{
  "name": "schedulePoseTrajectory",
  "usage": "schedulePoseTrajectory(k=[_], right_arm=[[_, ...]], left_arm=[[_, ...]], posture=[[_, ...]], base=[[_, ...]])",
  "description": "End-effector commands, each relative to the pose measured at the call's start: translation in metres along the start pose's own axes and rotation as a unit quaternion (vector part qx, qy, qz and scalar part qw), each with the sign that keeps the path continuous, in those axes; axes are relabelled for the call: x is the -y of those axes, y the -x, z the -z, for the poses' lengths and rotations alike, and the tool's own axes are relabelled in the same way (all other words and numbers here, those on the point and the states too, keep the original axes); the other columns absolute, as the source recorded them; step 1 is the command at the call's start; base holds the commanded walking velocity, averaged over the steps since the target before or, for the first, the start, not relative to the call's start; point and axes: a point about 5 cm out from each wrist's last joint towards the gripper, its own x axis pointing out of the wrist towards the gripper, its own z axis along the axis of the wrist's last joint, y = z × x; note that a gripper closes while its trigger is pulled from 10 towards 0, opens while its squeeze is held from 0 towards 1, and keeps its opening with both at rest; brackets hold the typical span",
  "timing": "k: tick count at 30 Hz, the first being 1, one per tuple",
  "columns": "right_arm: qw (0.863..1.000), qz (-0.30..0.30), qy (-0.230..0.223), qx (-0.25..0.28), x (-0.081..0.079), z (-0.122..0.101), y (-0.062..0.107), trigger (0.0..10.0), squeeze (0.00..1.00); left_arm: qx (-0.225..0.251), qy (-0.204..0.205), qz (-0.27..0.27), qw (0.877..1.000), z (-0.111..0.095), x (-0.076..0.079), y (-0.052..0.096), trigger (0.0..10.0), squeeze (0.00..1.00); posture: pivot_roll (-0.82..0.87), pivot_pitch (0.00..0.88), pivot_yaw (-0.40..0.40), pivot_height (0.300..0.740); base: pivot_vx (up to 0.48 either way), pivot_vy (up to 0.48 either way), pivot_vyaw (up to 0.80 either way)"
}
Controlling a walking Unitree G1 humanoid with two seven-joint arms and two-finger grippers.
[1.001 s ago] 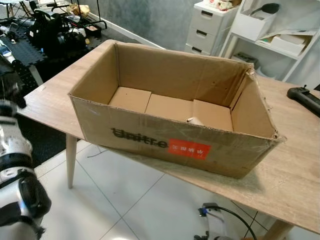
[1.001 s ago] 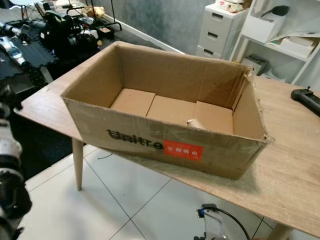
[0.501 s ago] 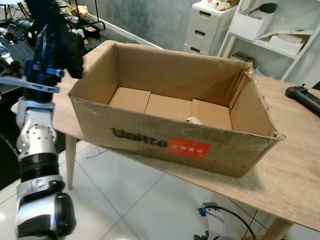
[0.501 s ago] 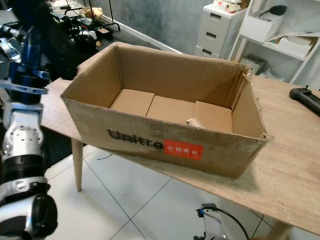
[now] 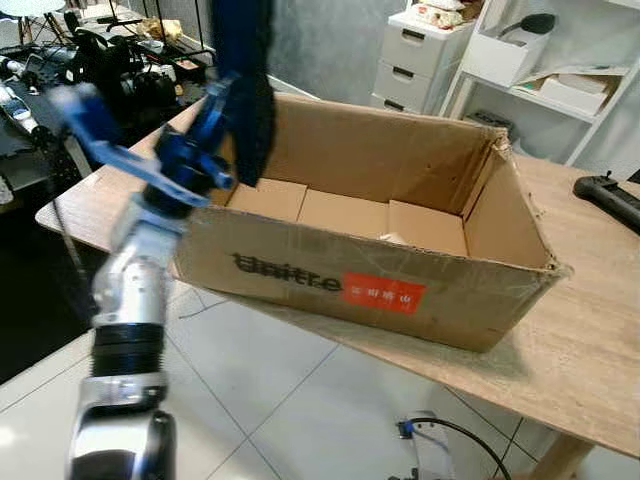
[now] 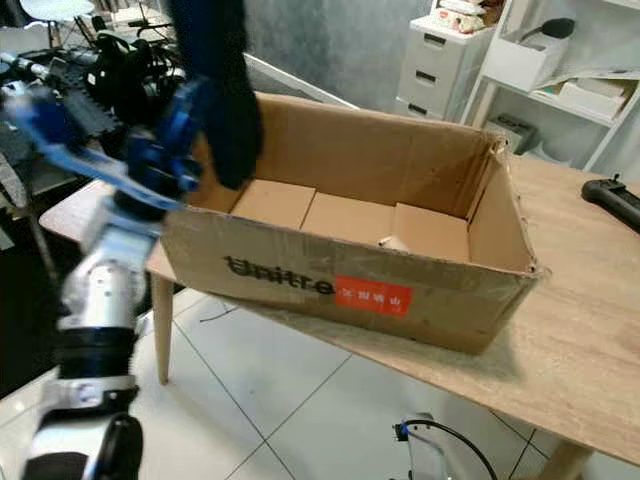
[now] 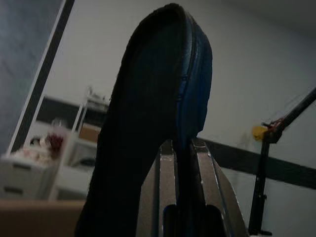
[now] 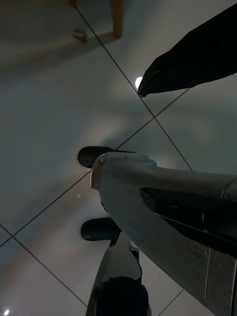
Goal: Picking trash to rubbish bin
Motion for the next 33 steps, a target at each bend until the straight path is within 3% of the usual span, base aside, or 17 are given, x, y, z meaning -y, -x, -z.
schedulePoseTrajectory(k=[1,5,12,13,14,16,17,24,27,30,31,33], right_arm=[[1.000,0.003,0.000,-0.009,0.000,0.007,0.001,10.0,0.00],[1.000,0.004,0.000,-0.010,0.002,0.008,0.001,10.0,0.00],[1.000,0.009,0.002,-0.008,0.006,0.007,0.002,10.0,0.00],[1.000,0.010,0.002,-0.008,0.007,0.006,0.002,10.0,0.00],[1.000,0.010,0.002,-0.008,0.008,0.006,0.002,10.0,0.00],[1.000,0.010,0.002,-0.008,0.009,0.006,0.002,10.0,0.00],[1.000,0.011,0.003,-0.008,0.009,0.007,0.002,10.0,0.00],[1.000,0.010,0.003,-0.010,0.009,0.008,0.002,10.0,0.00],[1.000,0.009,0.006,-0.012,0.007,0.008,0.002,10.0,0.00],[1.000,0.008,0.010,-0.014,0.007,0.009,0.002,10.0,0.00],[1.000,0.007,0.013,-0.014,0.007,0.009,0.002,10.0,0.00],[1.000,0.006,0.014,-0.015,0.007,0.009,0.002,10.0,0.00]], left_arm=[[-0.001,-0.002,-0.008,1.000,0.002,0.001,-0.001,10.0,0.00],[-0.019,-0.013,-0.033,0.999,0.014,0.002,-0.005,10.0,0.00],[-0.048,-0.073,-0.066,0.994,0.027,0.001,-0.013,10.0,0.00],[-0.058,-0.089,-0.074,0.992,0.030,0.000,-0.014,10.0,0.06],[-0.064,-0.101,-0.079,0.990,0.032,-0.001,-0.014,10.0,0.65],[-0.068,-0.109,-0.084,0.988,0.033,-0.001,-0.014,10.0,0.65],[-0.069,-0.099,-0.080,0.989,0.036,0.001,-0.014,10.0,1.00],[-0.059,-0.097,-0.064,0.992,0.031,0.006,-0.014,10.0,1.00],[-0.037,-0.094,-0.039,0.994,0.016,0.010,-0.016,10.0,1.00],[-0.027,-0.064,-0.008,0.998,0.007,0.015,-0.015,10.0,1.00],[-0.025,-0.041,0.018,0.999,0.002,0.020,-0.011,10.0,0.00],[-0.021,-0.033,0.027,0.999,-0.001,0.021,-0.009,10.0,0.00]], posture=[[0.01,0.070,-0.007,0.740],[0.00,0.070,-0.007,0.740],[-0.01,0.070,-0.011,0.740],[-0.01,0.071,-0.011,0.740],[-0.01,0.071,-0.012,0.740],[-0.01,0.071,-0.012,0.740],[-0.01,0.072,-0.012,0.740],[-0.01,0.077,-0.012,0.740],[0.00,0.078,-0.016,0.740],[0.00,0.076,-0.018,0.740],[0.00,0.076,-0.018,0.740],[0.00,0.076,-0.018,0.740]], base=[[0.000,0.000,0.00],[0.000,0.000,0.00],[0.000,0.000,0.00],[0.000,0.000,0.00],[0.000,0.000,0.00],[0.000,0.000,0.00],[0.000,0.000,0.00],[0.000,0.000,0.00],[0.000,0.000,0.00],[0.000,0.000,0.00],[0.000,0.000,0.00],[0.000,0.000,0.00]])
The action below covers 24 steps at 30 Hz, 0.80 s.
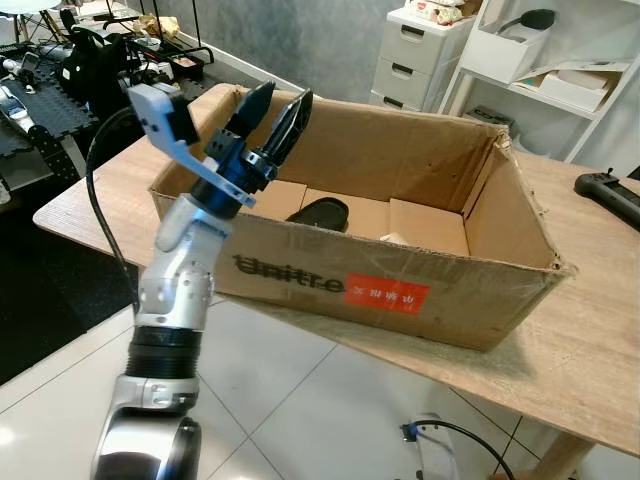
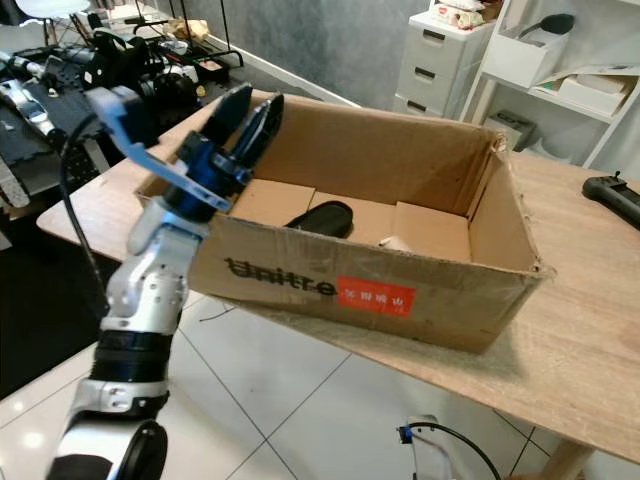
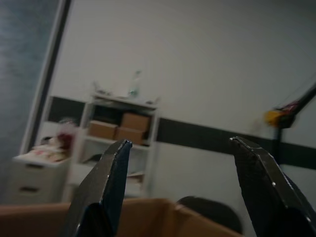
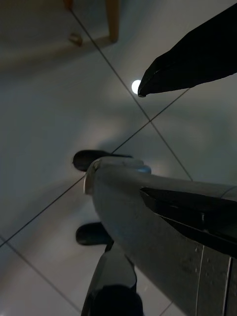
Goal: Picking trash to rubbish bin
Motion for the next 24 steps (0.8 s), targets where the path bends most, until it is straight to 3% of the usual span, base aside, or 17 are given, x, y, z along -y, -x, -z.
schedulePoseTrajectory(k=[1,7,11,15,17,18,21,22,24], right_arm=[[1.000,0.000,0.004,-0.011,0.001,0.006,0.001,10.0,0.00],[1.000,-0.002,0.005,-0.012,0.000,0.007,0.000,10.0,0.00],[1.000,-0.003,0.006,-0.015,-0.003,0.009,0.000,10.0,0.00],[1.000,-0.005,0.008,-0.017,-0.004,0.010,0.000,10.0,0.00],[1.000,-0.005,0.009,-0.017,-0.004,0.010,0.000,10.0,0.00],[1.000,-0.005,0.009,-0.018,-0.005,0.010,0.000,10.0,0.00],[1.000,-0.006,0.010,-0.018,-0.005,0.010,0.000,10.0,0.00],[1.000,-0.006,0.009,-0.018,-0.006,0.010,0.000,10.0,0.00],[1.000,-0.006,0.009,-0.019,-0.006,0.010,0.000,10.0,0.00]], left_arm=[[0.008,0.045,0.025,0.999,-0.008,0.002,0.015,10.0,0.00],[0.016,0.076,0.046,0.996,-0.014,0.004,0.030,10.0,0.00],[0.032,0.130,0.096,0.986,-0.025,0.015,0.060,10.0,0.00],[-0.003,0.152,0.086,0.985,-0.016,0.016,0.082,10.0,0.00],[-0.011,0.160,0.081,0.984,-0.013,0.016,0.087,10.0,0.00],[-0.046,0.173,0.067,0.982,0.001,0.017,0.098,10.0,0.00],[-0.068,0.182,0.059,0.979,0.009,0.018,0.104,10.0,0.00],[-0.119,0.200,0.036,0.972,0.030,0.019,0.119,10.0,0.00],[-0.139,0.209,0.026,0.968,0.038,0.019,0.126,10.0,0.00]], posture=[[0.01,0.072,-0.022,0.740],[0.02,0.070,-0.021,0.740],[0.02,0.071,-0.023,0.740],[0.03,0.075,-0.026,0.740],[0.03,0.075,-0.026,0.740],[0.04,0.076,-0.026,0.740],[0.04,0.076,-0.026,0.740],[0.04,0.076,-0.022,0.740],[0.04,0.076,-0.022,0.740]], base=[[0.000,0.000,0.00],[0.000,0.000,0.00],[0.000,0.000,0.00],[-0.285,0.000,0.00],[-0.307,0.000,0.00],[-0.356,0.000,0.00],[-0.359,0.000,0.00],[-0.364,0.000,0.00],[-0.364,0.000,0.00]])
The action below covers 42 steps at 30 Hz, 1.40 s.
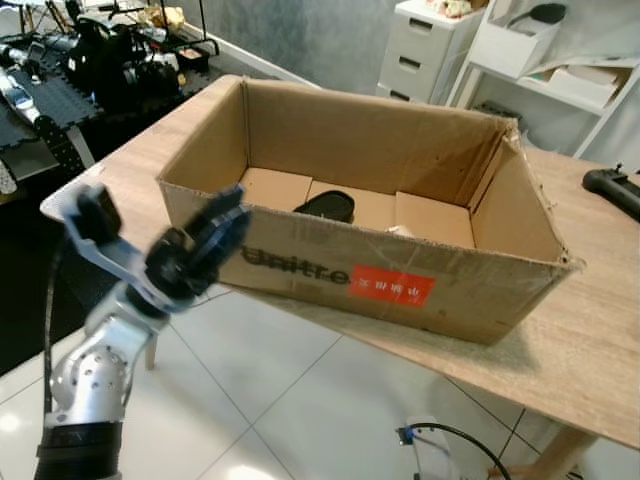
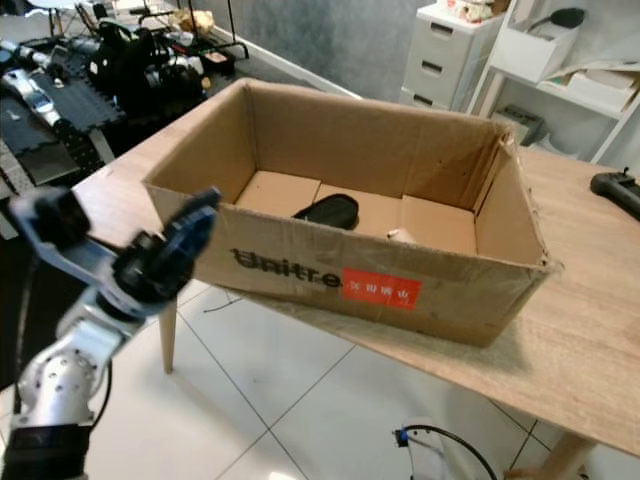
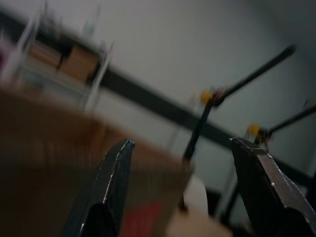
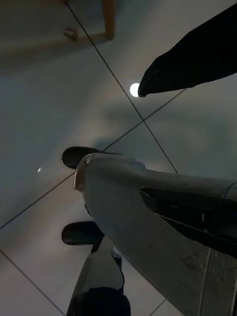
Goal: Picking trash to rubbish bin
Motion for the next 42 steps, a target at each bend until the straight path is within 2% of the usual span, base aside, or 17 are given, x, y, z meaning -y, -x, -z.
schedulePoseTrajectory(k=[1,4,8,12,13,16,25,27,28,32,33,35,36,38,39,40,42], right_arm=[[1.000,-0.001,-0.005,-0.017,-0.002,0.011,0.001,10.0,0.00],[1.000,-0.001,-0.006,-0.017,-0.001,0.011,0.001,10.0,0.00],[1.000,0.001,-0.008,-0.017,-0.001,0.011,0.001,10.0,0.00],[1.000,0.002,-0.008,-0.017,-0.001,0.011,0.001,10.0,0.00],[1.000,0.002,-0.008,-0.017,-0.001,0.011,0.001,10.0,0.00],[1.000,0.002,-0.007,-0.017,-0.001,0.011,0.001,10.0,0.00],[1.000,0.003,-0.008,-0.017,0.000,0.010,0.001,10.0,0.00],[1.000,0.004,-0.006,-0.016,0.000,0.010,0.001,10.0,0.00],[1.000,0.004,-0.006,-0.016,0.000,0.010,0.001,10.0,0.00],[1.000,0.007,-0.006,-0.016,0.000,0.009,0.001,10.0,0.00],[1.000,0.007,-0.006,-0.016,0.000,0.009,0.001,10.0,0.00],[1.000,0.009,-0.010,-0.019,0.001,0.010,0.001,10.0,0.00],[1.000,0.009,-0.010,-0.019,0.001,0.010,0.001,10.0,0.00],[1.000,0.010,-0.011,-0.022,0.000,0.011,0.001,10.0,0.00],[1.000,0.011,-0.014,-0.017,0.001,0.010,0.001,10.0,0.00],[1.000,0.011,-0.014,-0.017,0.001,0.010,0.001,10.0,0.00],[1.000,0.011,-0.014,-0.018,0.000,0.010,0.001,10.0,0.00]], left_arm=[[-0.054,0.024,-0.028,0.998,0.020,-0.006,0.014,10.0,0.00],[-0.092,0.045,-0.057,0.993,0.038,-0.010,0.027,10.0,0.00],[-0.169,0.090,-0.130,0.973,0.079,-0.020,0.061,10.0,0.00],[-0.193,0.121,-0.183,0.956,0.100,-0.025,0.085,10.0,0.00],[-0.193,0.121,-0.183,0.956,0.100,-0.025,0.085,10.0,0.00],[-0.215,0.151,-0.245,0.933,0.119,-0.026,0.111,10.0,0.00],[-0.229,0.164,-0.321,0.904,0.135,-0.029,0.136,10.0,0.00],[-0.249,0.154,-0.379,0.878,0.143,-0.035,0.148,10.0,0.00],[-0.249,0.154,-0.379,0.878,0.143,-0.035,0.148,10.0,0.00],[-0.279,0.111,-0.486,0.821,0.151,-0.042,0.168,10.0,0.00],[-0.279,0.111,-0.486,0.821,0.151,-0.042,0.168,10.0,0.00],[-0.307,0.093,-0.547,0.773,0.158,-0.039,0.183,10.0,0.00],[-0.307,0.093,-0.547,0.773,0.158,-0.039,0.183,10.0,0.00],[-0.328,0.090,-0.585,0.736,0.164,-0.034,0.196,10.0,0.00],[-0.349,0.085,-0.616,0.701,0.169,-0.026,0.208,10.0,0.00],[-0.349,0.085,-0.616,0.701,0.169,-0.026,0.208,10.0,0.00],[-0.372,0.082,-0.636,0.671,0.175,-0.016,0.220,10.0,0.00]], posture=[[0.04,0.076,-0.020,0.740],[0.04,0.076,-0.020,0.740],[0.04,0.076,-0.019,0.740],[0.04,0.075,-0.020,0.740],[0.04,0.075,-0.020,0.740],[0.04,0.074,-0.020,0.740],[0.04,0.074,-0.020,0.740],[0.05,0.073,-0.022,0.740],[0.05,0.073,-0.022,0.740],[0.05,0.073,-0.019,0.740],[0.05,0.073,-0.019,0.740],[0.05,0.072,-0.016,0.740],[0.05,0.072,-0.016,0.740],[0.05,0.070,-0.015,0.740],[0.05,0.068,-0.013,0.740],[0.05,0.068,-0.013,0.740],[0.05,0.067,-0.012,0.740]], base=[[-0.364,0.000,0.00],[-0.372,0.000,0.00],[-0.387,0.000,0.00],[-0.390,0.000,0.00],[-0.390,0.000,0.00],[-0.389,0.000,0.00],[-0.342,0.000,0.00],[0.000,0.000,0.00],[0.000,0.000,0.00],[0.000,0.000,0.00],[0.000,0.000,0.00],[0.000,0.000,0.00],[0.000,0.000,0.00],[0.000,0.000,0.00],[0.000,0.000,0.00],[0.000,0.000,0.00],[0.000,0.000,0.00]])
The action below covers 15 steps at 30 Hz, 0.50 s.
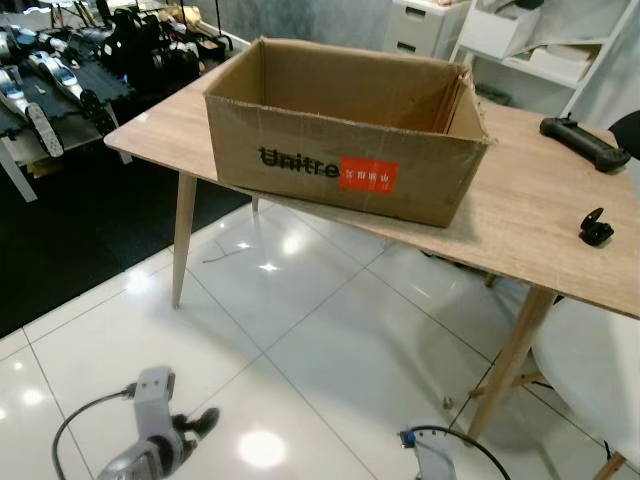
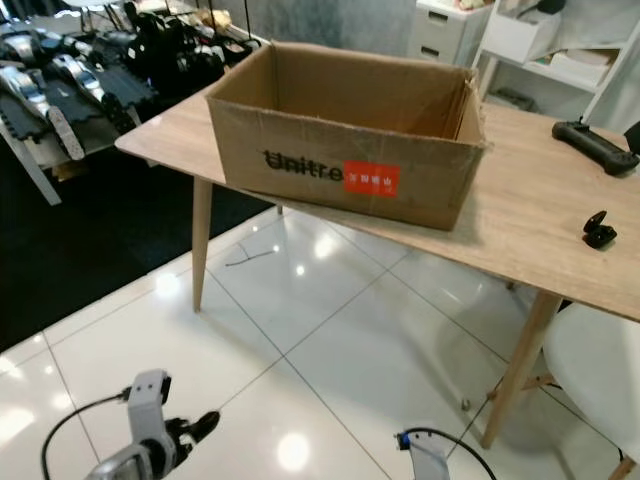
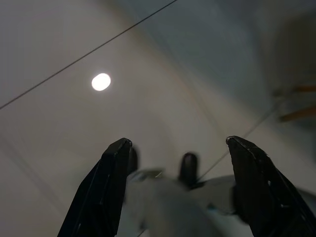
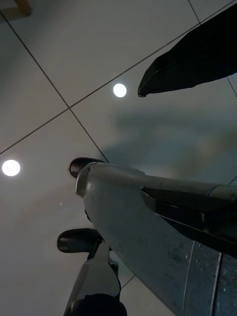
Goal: Picking trash to rubbish bin
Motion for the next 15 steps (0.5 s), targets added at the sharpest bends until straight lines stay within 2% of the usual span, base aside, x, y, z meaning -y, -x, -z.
schedulePoseTrajectory(k=[1,3,4,5,6,7,9,15], right_arm=[[1.000,-0.002,-0.007,-0.008,-0.002,0.004,0.000,10.0,0.00],[1.000,-0.002,-0.007,-0.008,-0.002,0.004,0.000,10.0,0.00],[1.000,-0.002,-0.006,-0.009,-0.002,0.005,0.000,10.0,0.00],[1.000,-0.002,-0.006,-0.009,-0.002,0.005,0.000,10.0,0.00],[1.000,-0.002,-0.005,-0.011,-0.001,0.005,0.000,10.0,0.00],[1.000,-0.002,-0.005,-0.011,-0.001,0.005,0.000,10.0,0.00],[1.000,0.000,-0.004,-0.014,-0.001,0.007,0.000,10.0,0.00],[1.000,0.001,-0.003,-0.018,0.000,0.010,0.001,10.0,0.00]], left_arm=[[-0.055,-0.012,-0.054,0.997,0.033,-0.008,0.008,10.0,0.00],[-0.055,-0.012,-0.054,0.997,0.033,-0.008,0.008,10.0,0.00],[-0.070,-0.016,-0.068,0.995,0.042,-0.010,0.011,10.0,0.00],[-0.070,-0.016,-0.068,0.995,0.042,-0.010,0.011,10.0,0.00],[-0.089,-0.022,-0.088,0.992,0.054,-0.012,0.014,10.0,0.00],[-0.089,-0.022,-0.088,0.992,0.054,-0.012,0.014,10.0,0.00],[-0.118,-0.035,-0.101,0.987,0.070,-0.013,0.019,10.0,0.00],[-0.138,-0.056,-0.105,0.983,0.082,-0.009,0.021,10.0,0.00]], posture=[[0.05,0.067,-0.012,0.740],[0.05,0.067,-0.012,0.740],[0.05,0.067,-0.012,0.740],[0.05,0.067,-0.012,0.740],[0.05,0.067,-0.012,0.740],[0.05,0.067,-0.012,0.740],[0.05,0.059,-0.017,0.740],[0.05,0.057,-0.021,0.740]], base=[[0.000,0.000,-0.77],[0.000,0.000,-0.77],[0.000,0.000,-0.80],[0.000,0.000,-0.80],[0.000,0.000,-0.80],[0.000,0.000,-0.80],[0.000,0.000,-0.80],[0.000,0.000,-0.80]])
